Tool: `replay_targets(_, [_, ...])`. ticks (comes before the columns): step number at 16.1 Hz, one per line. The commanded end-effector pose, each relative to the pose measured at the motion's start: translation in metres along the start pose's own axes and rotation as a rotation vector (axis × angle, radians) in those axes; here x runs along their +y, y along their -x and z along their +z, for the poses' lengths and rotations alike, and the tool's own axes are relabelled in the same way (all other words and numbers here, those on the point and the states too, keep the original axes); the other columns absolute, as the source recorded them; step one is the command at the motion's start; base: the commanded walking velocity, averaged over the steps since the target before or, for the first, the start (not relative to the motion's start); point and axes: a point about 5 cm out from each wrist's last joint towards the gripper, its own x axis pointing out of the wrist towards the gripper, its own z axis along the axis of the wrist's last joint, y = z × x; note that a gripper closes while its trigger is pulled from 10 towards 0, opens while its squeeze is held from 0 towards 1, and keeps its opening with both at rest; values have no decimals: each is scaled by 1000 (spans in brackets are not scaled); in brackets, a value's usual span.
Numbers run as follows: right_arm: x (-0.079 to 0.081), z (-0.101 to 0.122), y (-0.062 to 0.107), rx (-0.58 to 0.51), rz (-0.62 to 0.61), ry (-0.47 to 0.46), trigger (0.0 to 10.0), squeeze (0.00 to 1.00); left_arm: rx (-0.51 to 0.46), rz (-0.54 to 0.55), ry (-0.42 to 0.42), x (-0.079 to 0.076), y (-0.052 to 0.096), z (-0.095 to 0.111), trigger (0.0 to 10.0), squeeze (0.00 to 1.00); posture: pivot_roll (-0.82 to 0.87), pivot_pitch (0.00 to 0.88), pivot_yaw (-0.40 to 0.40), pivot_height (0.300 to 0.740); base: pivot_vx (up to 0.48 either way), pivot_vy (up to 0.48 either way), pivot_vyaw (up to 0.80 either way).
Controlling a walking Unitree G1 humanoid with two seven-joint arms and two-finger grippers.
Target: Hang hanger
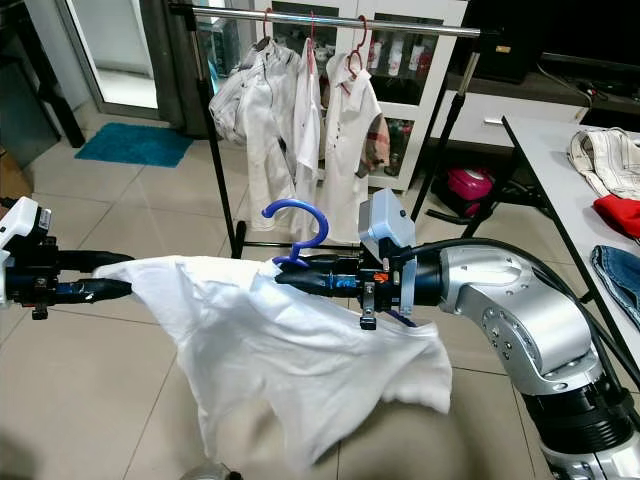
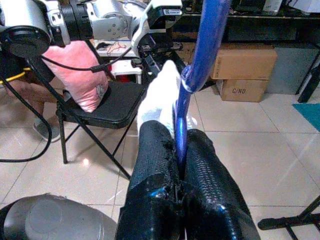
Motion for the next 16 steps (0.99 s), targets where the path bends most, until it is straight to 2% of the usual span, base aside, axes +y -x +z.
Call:
replay_targets(1, [0,7,3,-17,2,35,10000,0,14,-14,-26,2,-3,5,0,0,-43,0,0,740,0,0,0])
replay_targets(6, [-1,6,4,-13,-4,35,10000,0,44,-22,-22,0,-2,2,0,0,-41,0,-1,740,0,0,0])
replay_targets(10, [-1,6,3,-15,-6,36,10000,0,22,-5,-15,1,-1,4,0,0,-41,0,0,740,0,0,0])
replay_targets(12, [-1,6,3,-17,-6,36,10000,0,1,20,-10,3,-1,5,0,0,-42,0,1,740,0,0,0])
replay_targets(16, [-1,6,3,-20,-14,33,10000,0,1,140,1,11,1,1,0,0,-43,0,4,740,0,0,0])
